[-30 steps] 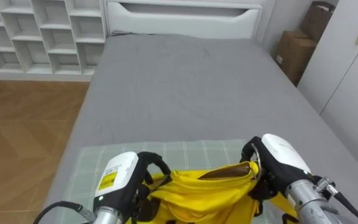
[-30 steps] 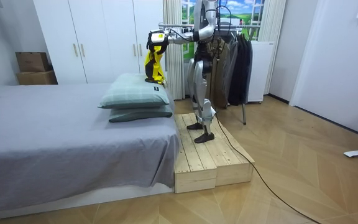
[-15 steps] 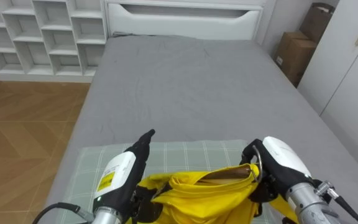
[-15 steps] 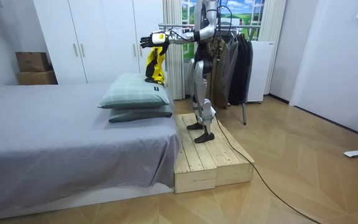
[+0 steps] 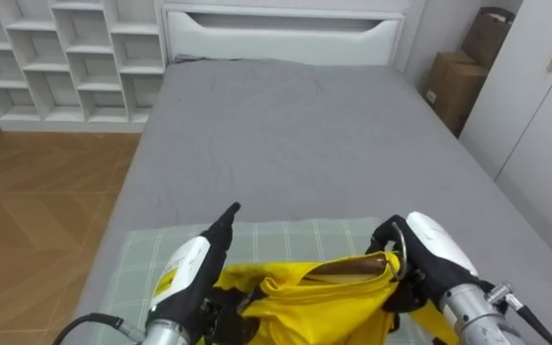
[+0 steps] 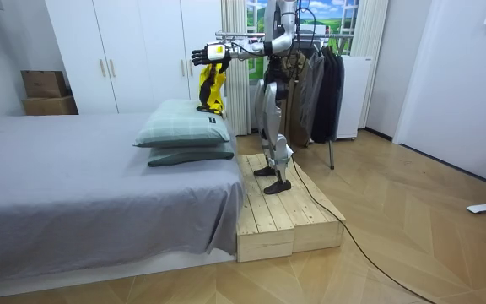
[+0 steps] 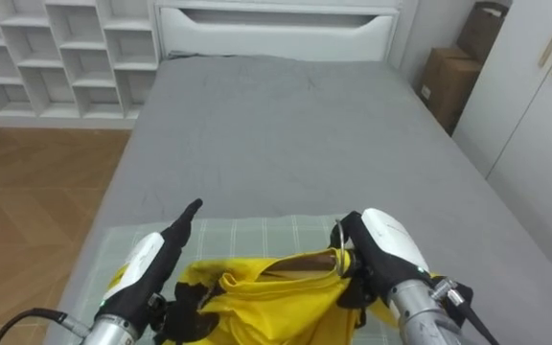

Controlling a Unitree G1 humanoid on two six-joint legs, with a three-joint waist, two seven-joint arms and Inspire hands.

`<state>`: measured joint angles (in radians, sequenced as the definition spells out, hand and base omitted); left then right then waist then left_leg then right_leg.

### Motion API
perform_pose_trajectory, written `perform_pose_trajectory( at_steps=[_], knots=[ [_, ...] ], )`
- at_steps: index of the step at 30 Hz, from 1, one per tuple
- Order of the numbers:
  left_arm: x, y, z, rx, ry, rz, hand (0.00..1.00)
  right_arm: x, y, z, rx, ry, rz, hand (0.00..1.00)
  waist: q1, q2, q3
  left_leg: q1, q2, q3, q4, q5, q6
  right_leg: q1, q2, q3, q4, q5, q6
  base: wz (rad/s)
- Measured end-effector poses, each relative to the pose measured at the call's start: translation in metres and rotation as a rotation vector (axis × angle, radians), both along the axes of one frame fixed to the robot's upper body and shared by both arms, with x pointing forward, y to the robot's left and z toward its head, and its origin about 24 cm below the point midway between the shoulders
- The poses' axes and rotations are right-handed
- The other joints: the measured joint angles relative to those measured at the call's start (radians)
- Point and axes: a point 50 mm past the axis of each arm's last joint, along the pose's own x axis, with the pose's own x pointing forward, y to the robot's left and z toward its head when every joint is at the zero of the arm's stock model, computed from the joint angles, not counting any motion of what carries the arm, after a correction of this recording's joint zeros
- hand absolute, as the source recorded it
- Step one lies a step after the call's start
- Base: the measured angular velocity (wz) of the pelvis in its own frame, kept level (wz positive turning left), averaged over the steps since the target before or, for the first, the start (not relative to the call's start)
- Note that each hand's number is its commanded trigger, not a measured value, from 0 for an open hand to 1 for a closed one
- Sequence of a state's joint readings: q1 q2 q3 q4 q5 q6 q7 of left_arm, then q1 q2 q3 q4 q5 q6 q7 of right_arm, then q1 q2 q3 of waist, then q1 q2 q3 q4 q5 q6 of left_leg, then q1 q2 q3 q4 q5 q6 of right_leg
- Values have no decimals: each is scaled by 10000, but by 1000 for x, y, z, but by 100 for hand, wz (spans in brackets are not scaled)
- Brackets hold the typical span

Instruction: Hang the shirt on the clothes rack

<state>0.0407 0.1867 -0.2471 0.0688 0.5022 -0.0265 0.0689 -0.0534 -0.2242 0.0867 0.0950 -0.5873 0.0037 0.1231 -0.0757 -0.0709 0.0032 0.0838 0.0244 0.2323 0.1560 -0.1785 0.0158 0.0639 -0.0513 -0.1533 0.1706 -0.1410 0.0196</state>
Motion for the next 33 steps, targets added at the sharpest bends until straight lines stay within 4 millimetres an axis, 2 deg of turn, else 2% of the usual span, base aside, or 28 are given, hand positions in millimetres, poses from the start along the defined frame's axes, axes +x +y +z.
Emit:
perform_pose_trajectory(
  at_steps=[4,10,15,22,26,33],
  knots=[
    [1,-1,4,-39,-133,-84,0,0,-6,1,425,-25,-267,100,-22,55,26,-19,-2,-118,-16,-1,-1,23,-8,-132,-9,0,0,8],
    [1,1,4,-437,89,-107,0,2,-17,4,1618,-300,-1032,100,101,138,38,-31,2,-158,-33,0,-2,6,9,-103,-14,-2,1,1],
    [0,-3,2,-424,398,-489,0,1,-22,-8,2791,185,-1492,100,170,135,37,-28,-5,-157,-29,0,-1,10,4,-104,-25,-2,1,0],
    [-3,-4,-1,-421,748,-624,0,-1,-26,-20,3110,733,-1857,100,303,61,42,-38,-4,-154,-30,0,-1,4,4,-122,-34,-16,21,0],
    [-7,-4,3,-500,628,-680,0,-1,-26,-19,3738,642,-2087,100,304,7,47,-52,-7,-157,-30,0,-1,-2,2,-138,-46,-17,23,0],
    [-10,-6,5,-611,564,-745,0,-1,-27,-19,3802,494,-2294,100,303,-38,42,-49,-6,-160,-23,0,-1,-1,-5,-149,-41,-18,25,0]
  ],
)
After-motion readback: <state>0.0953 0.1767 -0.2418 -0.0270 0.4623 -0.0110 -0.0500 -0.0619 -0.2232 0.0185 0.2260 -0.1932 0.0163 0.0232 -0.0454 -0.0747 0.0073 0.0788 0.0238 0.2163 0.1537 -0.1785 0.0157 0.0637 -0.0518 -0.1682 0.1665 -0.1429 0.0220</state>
